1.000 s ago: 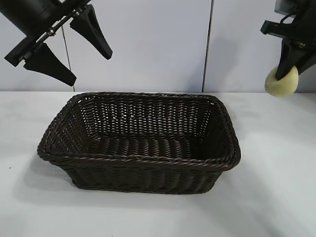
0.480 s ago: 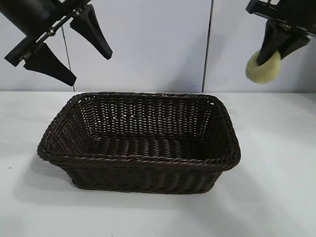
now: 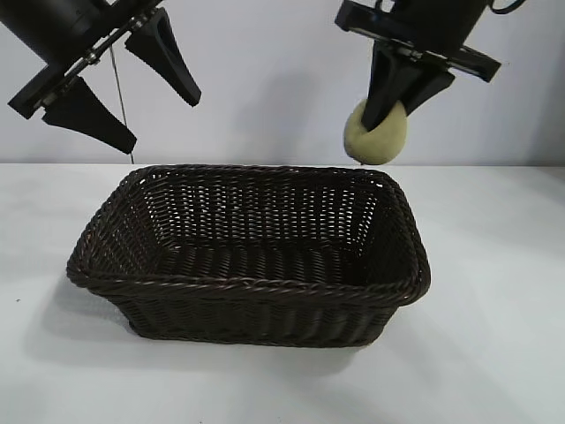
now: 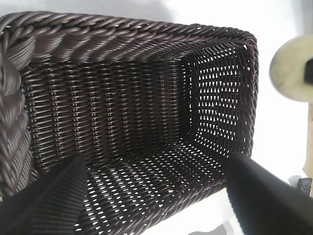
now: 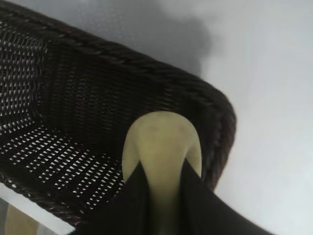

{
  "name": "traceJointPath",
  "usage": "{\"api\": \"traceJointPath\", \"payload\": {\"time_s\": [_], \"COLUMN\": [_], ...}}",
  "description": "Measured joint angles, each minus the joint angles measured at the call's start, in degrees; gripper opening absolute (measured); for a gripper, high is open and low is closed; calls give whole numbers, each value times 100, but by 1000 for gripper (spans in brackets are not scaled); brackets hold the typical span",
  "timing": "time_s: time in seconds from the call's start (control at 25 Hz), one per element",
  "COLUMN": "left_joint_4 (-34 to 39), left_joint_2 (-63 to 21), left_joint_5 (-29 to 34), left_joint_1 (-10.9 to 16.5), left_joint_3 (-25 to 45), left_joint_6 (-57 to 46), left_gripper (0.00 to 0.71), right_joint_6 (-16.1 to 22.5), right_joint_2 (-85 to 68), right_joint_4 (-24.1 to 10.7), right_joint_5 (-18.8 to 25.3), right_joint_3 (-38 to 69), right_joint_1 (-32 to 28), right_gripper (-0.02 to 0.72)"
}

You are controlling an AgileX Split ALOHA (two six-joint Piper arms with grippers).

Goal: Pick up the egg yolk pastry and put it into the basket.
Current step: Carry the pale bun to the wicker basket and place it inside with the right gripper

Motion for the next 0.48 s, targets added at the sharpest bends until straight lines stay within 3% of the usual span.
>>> {"api": "traceJointPath", "payload": {"time_s": [0.24,0.48], "left_joint_4": [0,0], "left_joint_2": [0,0], "left_joint_5": [0,0], "left_joint_1": [0,0], "left_joint_3": [0,0], "left_joint_6": [0,0], "left_gripper": [568,568], "right_joint_6": [0,22], "right_joint_2": [30,251], "right_joint_4": [13,137], "right_joint_5": [11,16], "right_joint_3": [0,0], "right_joint_1": [437,475], "right_gripper": [106,106]}}
